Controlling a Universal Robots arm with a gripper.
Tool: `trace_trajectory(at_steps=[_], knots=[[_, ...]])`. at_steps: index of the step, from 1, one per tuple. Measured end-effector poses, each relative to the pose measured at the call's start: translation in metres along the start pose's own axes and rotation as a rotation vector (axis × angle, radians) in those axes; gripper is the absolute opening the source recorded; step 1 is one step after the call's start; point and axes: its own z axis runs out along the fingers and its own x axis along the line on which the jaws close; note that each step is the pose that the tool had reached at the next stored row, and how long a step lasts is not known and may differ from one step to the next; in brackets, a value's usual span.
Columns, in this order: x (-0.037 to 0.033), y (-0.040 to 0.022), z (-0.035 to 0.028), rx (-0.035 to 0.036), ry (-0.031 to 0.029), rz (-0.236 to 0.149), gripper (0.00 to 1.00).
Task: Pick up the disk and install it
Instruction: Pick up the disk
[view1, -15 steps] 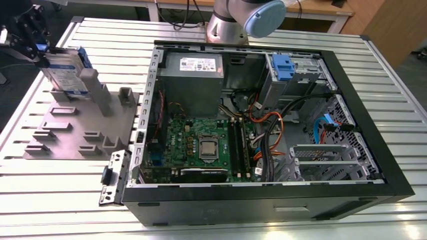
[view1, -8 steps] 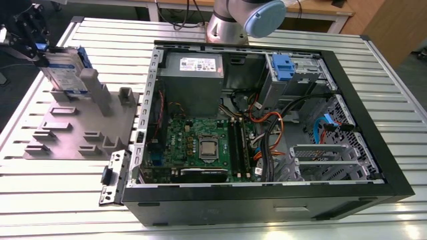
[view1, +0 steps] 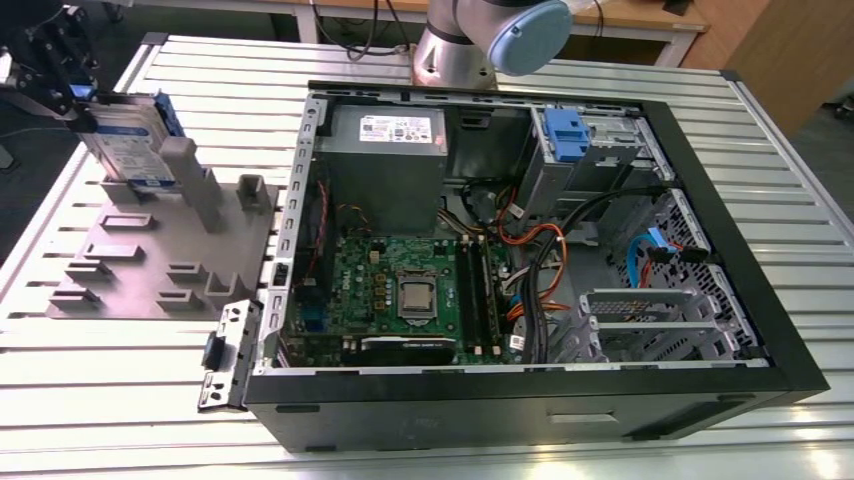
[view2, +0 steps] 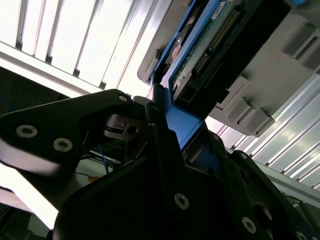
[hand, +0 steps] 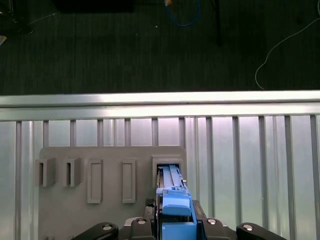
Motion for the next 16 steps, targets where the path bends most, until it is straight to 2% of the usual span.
trace_trajectory(at_steps=[16], knots=[[-0.0001, 0.0001, -0.0041, -0.0002, 0.0001, 0.0, 0.36]])
